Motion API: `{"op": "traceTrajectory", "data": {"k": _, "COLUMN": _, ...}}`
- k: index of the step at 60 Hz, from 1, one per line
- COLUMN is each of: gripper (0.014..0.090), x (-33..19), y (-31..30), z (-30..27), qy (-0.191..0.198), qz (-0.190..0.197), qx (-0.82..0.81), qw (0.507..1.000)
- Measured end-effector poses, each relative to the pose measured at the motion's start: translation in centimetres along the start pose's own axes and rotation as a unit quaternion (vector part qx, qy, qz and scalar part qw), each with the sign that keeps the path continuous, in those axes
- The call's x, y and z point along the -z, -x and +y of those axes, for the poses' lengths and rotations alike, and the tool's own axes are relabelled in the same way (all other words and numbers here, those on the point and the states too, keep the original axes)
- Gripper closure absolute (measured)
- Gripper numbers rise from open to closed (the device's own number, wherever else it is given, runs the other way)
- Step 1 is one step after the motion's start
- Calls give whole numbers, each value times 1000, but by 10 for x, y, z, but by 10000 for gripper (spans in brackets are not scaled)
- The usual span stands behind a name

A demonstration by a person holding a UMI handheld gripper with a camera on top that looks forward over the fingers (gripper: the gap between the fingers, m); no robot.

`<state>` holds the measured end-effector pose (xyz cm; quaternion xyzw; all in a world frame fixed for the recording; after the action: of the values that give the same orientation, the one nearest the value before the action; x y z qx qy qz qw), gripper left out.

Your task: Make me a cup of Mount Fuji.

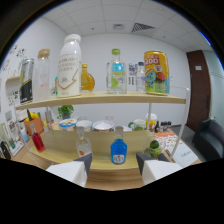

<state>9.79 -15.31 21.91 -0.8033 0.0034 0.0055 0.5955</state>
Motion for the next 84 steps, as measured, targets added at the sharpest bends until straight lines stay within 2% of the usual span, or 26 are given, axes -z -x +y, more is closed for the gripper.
{"op": "traceTrajectory", "data": {"k": 11, "gripper": 302, "x": -43, "y": -10, "z": 5, "qy": 9, "qz": -5, "qx": 16, "qw": 1000}}
{"op": "traceTrajectory", "data": {"k": 29, "gripper": 669, "x": -67, "y": -12, "z": 17, "qy": 17, "qz": -17, "qx": 27, "qw": 999}}
{"op": "traceTrajectory", "data": {"k": 45, "gripper": 691, "x": -59, "y": -5, "z": 18, "qy": 23, "qz": -37, "qx": 29, "qw": 999}}
{"op": "traceTrajectory", "data": {"k": 60, "gripper": 697, "x": 2, "y": -3, "z": 10, "qy": 2, "qz": -41, "qx": 22, "qw": 999}}
{"op": "traceTrajectory", "data": {"k": 69, "gripper": 697, "x": 29, "y": -11, "z": 49, "qy": 27, "qz": -26, "qx": 14, "qw": 999}}
{"op": "traceTrajectory", "data": {"k": 84, "gripper": 698, "x": 39, "y": -17, "z": 130, "qy": 79, "qz": -9, "qx": 11, "qw": 997}}
